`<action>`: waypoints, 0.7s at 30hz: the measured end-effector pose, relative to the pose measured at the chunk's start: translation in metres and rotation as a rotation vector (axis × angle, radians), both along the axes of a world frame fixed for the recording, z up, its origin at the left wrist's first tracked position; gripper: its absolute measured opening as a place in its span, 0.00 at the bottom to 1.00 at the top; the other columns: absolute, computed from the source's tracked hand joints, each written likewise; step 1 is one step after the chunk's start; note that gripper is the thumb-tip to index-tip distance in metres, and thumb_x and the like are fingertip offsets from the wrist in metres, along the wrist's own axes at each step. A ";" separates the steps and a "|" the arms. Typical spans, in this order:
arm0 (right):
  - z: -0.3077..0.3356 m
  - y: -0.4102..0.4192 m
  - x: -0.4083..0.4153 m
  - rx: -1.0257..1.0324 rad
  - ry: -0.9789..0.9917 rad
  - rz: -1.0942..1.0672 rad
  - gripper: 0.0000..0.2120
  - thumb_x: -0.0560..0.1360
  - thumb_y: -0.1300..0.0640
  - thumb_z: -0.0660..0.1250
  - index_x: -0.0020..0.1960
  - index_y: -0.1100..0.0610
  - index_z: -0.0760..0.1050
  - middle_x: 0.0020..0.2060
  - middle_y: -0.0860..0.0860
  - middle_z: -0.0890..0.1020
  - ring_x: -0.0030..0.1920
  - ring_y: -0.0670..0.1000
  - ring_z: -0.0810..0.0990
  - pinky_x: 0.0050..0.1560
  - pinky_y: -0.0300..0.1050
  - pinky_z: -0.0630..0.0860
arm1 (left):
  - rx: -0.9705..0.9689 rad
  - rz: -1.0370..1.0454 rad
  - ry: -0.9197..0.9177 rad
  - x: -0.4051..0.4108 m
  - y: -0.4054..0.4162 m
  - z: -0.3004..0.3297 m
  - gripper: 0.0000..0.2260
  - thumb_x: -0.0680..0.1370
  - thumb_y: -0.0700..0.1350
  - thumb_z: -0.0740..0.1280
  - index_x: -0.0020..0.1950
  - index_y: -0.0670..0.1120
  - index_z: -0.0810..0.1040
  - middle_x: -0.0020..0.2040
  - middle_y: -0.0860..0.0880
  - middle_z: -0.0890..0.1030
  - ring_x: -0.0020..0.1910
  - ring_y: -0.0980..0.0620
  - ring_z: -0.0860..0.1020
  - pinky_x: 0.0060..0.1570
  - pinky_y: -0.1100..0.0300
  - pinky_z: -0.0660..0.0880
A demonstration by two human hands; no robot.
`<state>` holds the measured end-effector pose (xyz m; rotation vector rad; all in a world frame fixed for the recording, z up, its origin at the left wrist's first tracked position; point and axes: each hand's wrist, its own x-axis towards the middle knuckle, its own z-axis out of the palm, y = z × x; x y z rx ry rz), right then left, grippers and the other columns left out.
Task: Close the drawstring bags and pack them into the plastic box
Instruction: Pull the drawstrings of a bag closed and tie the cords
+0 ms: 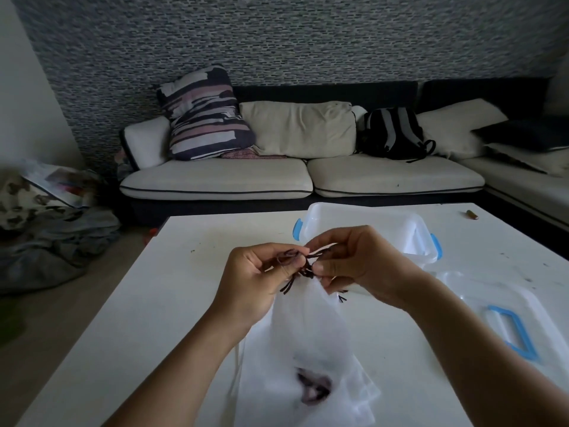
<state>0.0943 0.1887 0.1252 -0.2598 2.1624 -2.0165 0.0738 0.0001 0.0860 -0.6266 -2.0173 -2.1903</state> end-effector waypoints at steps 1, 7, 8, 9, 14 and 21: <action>0.002 0.001 0.000 0.021 0.034 -0.007 0.12 0.70 0.72 0.72 0.53 0.63 0.80 0.31 0.57 0.81 0.30 0.51 0.81 0.33 0.42 0.81 | -0.019 0.003 0.017 0.000 -0.001 0.000 0.07 0.71 0.42 0.73 0.48 0.43 0.87 0.45 0.44 0.87 0.48 0.46 0.85 0.52 0.58 0.80; -0.004 -0.001 0.002 -0.218 0.031 -0.038 0.12 0.65 0.66 0.73 0.48 0.59 0.82 0.33 0.54 0.81 0.33 0.50 0.83 0.31 0.43 0.80 | 0.101 -0.035 -0.067 0.003 0.001 0.005 0.07 0.69 0.42 0.73 0.46 0.45 0.87 0.45 0.43 0.87 0.47 0.47 0.85 0.49 0.60 0.80; -0.005 -0.001 0.002 -0.263 0.020 -0.047 0.11 0.65 0.66 0.73 0.47 0.59 0.82 0.33 0.53 0.81 0.33 0.50 0.83 0.30 0.42 0.80 | 0.129 -0.034 -0.085 0.003 0.001 0.005 0.07 0.69 0.42 0.73 0.45 0.46 0.88 0.44 0.43 0.87 0.46 0.48 0.85 0.48 0.61 0.80; -0.005 -0.002 0.002 -0.257 0.029 -0.051 0.11 0.66 0.67 0.73 0.47 0.59 0.82 0.33 0.53 0.81 0.33 0.49 0.83 0.30 0.41 0.80 | 0.143 -0.029 -0.090 0.003 0.002 0.005 0.07 0.69 0.42 0.73 0.45 0.46 0.88 0.44 0.43 0.87 0.45 0.49 0.85 0.47 0.63 0.79; 0.001 0.002 0.006 0.308 0.355 -0.138 0.18 0.71 0.74 0.71 0.51 0.53 0.83 0.38 0.58 0.82 0.39 0.55 0.86 0.43 0.48 0.81 | -0.033 0.038 0.010 0.001 0.001 0.002 0.06 0.73 0.36 0.73 0.46 0.45 0.87 0.43 0.48 0.87 0.45 0.53 0.85 0.48 0.66 0.78; -0.004 0.005 0.005 0.427 0.369 -0.108 0.18 0.72 0.71 0.71 0.52 0.50 0.84 0.35 0.52 0.79 0.34 0.49 0.82 0.42 0.47 0.81 | -0.089 0.031 0.002 0.001 0.003 -0.003 0.04 0.75 0.41 0.72 0.48 0.45 0.86 0.43 0.51 0.86 0.46 0.55 0.84 0.51 0.65 0.77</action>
